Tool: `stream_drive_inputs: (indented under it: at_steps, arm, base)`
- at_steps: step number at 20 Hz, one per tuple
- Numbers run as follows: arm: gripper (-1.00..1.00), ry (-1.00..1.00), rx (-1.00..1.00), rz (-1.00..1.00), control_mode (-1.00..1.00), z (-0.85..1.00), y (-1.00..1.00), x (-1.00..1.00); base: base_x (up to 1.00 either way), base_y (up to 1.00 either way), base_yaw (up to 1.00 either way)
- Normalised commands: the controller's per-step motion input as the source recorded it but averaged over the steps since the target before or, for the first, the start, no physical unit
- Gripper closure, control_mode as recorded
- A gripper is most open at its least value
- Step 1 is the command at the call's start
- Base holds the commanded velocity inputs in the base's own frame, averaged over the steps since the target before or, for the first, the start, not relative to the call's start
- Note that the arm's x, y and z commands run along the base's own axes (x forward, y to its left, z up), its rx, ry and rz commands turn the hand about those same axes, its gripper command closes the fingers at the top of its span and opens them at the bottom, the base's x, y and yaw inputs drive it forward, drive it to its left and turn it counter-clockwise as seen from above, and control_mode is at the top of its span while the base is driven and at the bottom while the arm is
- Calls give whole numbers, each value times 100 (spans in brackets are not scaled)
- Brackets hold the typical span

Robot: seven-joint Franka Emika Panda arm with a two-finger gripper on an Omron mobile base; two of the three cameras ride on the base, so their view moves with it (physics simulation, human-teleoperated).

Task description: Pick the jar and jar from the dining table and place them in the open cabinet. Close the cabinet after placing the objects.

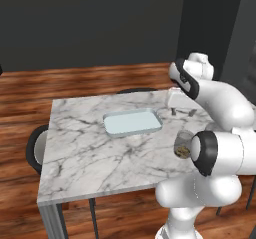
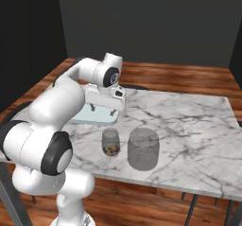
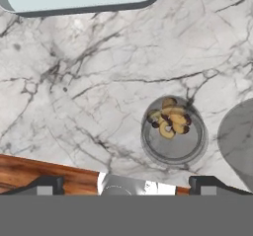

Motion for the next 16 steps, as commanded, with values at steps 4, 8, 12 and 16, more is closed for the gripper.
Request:
stream_drive_inputs:
  at_steps: [4, 8, 12, 16]
  arm:
    - [-100, -1, 0, 0, -100, -26, 0, -25]
    - [-100, 0, -3, 0, -100, -21, 2, -17]
    - [-100, 0, -3, -1, -100, -8, 20, -19]
    - [-100, 0, -4, -3, -100, -7, 28, -9]
  base:
    - [0, 0, 0]
    - [0, 0, 0]
    - [0, 0, 0]
    - [0, 0, 0]
